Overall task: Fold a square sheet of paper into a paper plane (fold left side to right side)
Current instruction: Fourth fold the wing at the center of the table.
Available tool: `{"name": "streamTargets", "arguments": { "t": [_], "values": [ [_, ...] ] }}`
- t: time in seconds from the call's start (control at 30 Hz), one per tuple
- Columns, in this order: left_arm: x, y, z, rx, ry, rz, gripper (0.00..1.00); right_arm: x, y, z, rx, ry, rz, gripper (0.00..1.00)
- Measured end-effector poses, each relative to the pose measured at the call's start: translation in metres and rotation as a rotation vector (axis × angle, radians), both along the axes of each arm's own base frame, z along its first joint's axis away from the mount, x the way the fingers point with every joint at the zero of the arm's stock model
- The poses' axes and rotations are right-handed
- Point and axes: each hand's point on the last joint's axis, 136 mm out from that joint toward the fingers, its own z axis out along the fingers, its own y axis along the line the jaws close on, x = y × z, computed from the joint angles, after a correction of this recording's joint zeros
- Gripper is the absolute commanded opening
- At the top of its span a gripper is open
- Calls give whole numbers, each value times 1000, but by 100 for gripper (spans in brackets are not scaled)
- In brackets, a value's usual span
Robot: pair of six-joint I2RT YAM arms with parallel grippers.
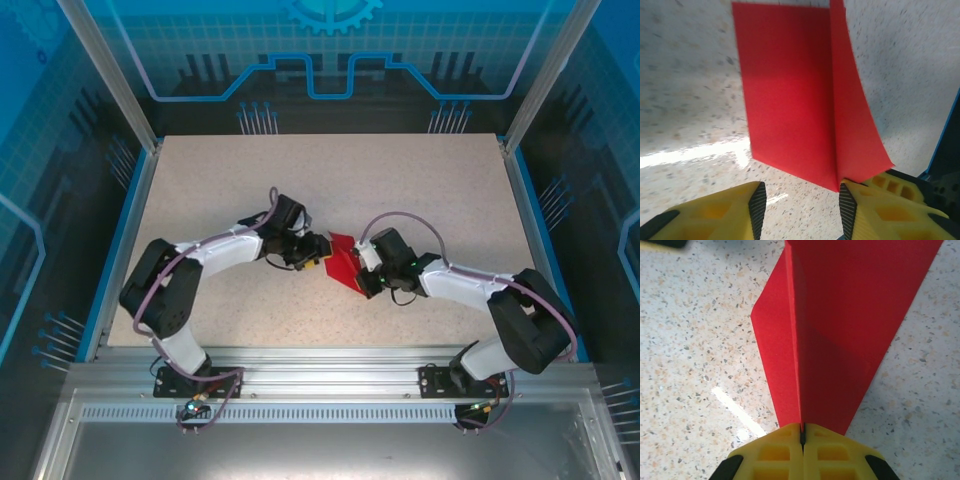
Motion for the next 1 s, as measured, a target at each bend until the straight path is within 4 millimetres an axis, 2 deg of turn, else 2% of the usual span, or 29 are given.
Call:
{"name": "streamTargets", "arguments": {
  "t": [0.23,0.4,0.57,0.8,1.0],
  "values": [
    [8,-31,-11,2,9,-53,40,2,-1,-1,59,51,-11,2],
    [18,-39,-12,-1,4,-57,40,3,-1,-3,81,72,-18,3],
    [17,-44,-24,9,26,-66,40,2,-1,-9,87,101,-24,5],
    [17,-48,-39,29,58,-74,39,0,-3,-16,89,134,-30,13],
    [18,-50,-45,37,71,-76,38,2,-5,-12,123,151,-47,27]
  ]
}}
